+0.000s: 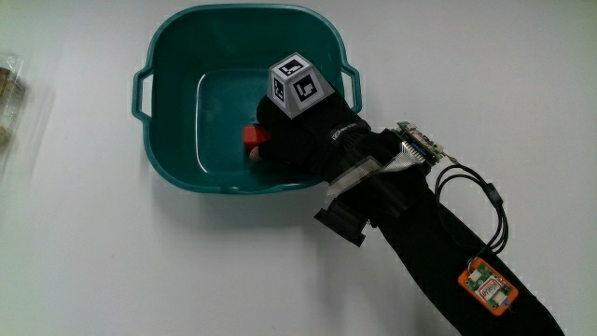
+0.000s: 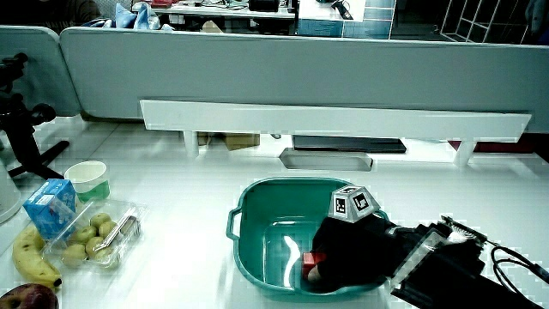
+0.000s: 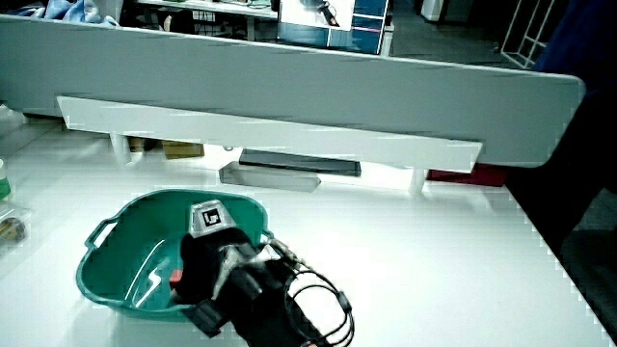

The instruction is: Pick red block

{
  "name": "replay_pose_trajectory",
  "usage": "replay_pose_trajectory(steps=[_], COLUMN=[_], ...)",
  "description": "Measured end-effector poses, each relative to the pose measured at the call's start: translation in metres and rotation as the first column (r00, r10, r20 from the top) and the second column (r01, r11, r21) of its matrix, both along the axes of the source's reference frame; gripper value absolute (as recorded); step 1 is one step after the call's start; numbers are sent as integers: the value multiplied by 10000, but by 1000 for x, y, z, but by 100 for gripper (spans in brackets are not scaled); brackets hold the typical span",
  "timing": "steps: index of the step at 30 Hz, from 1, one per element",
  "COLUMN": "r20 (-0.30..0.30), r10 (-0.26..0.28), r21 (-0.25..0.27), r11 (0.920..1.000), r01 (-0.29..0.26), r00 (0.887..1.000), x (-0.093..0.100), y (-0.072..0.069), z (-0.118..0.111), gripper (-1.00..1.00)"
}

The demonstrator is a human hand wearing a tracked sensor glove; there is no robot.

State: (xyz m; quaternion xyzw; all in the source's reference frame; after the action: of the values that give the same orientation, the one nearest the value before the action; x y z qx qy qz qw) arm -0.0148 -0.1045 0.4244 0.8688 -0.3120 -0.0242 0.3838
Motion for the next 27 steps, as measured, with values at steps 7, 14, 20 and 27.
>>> replay_pose_trajectory(steps=[7,14,20,27], r20=[285,432,511,784], r10=[24,32,-154,-118], r21=[247,490,536,850], r11=[9997,9988,9985,9964], r01=[-31,-53,126,51], r00=[9996,9991,9986,9968], x=[2,3,3,9], y=[0,-1,0,1], z=[-4,-10,-16,-35], gripper=[100,100,100,100])
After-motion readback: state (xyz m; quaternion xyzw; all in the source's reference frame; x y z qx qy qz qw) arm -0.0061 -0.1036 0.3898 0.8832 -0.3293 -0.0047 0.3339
